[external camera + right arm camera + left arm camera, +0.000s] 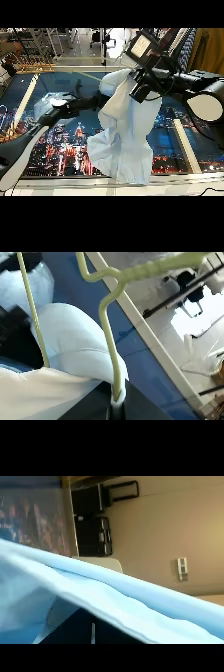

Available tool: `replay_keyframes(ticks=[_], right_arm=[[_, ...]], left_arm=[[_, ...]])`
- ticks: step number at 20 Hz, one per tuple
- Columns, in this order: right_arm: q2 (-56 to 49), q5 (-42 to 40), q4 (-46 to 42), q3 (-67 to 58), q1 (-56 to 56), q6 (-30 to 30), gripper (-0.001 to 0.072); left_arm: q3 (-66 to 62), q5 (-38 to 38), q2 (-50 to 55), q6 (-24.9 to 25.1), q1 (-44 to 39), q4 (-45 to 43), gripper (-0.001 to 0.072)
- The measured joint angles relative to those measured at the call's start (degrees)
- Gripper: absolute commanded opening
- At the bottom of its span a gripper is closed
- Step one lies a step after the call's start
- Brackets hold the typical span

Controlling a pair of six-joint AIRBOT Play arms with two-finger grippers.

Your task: Fold the clothes and pants, and hang the long-sleeved shirts on hangers.

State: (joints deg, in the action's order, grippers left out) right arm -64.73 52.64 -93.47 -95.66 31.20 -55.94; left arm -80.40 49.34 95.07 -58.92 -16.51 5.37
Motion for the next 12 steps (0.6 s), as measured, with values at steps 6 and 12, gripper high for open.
replay_keyframes(ticks=[6,12], right_arm=[[0.00,-1.05,-1.33,0.00,-3.08,-8.61,0.0025],[-0.87,-4.90,-0.37,0.00,-3.89,-10.05,0.0025]], left_arm=[[0.00,12.26,-0.39,12.61,9.88,9.99,0.0011],[0.00,21.38,-0.42,17.03,11.58,12.50,0.0016]])
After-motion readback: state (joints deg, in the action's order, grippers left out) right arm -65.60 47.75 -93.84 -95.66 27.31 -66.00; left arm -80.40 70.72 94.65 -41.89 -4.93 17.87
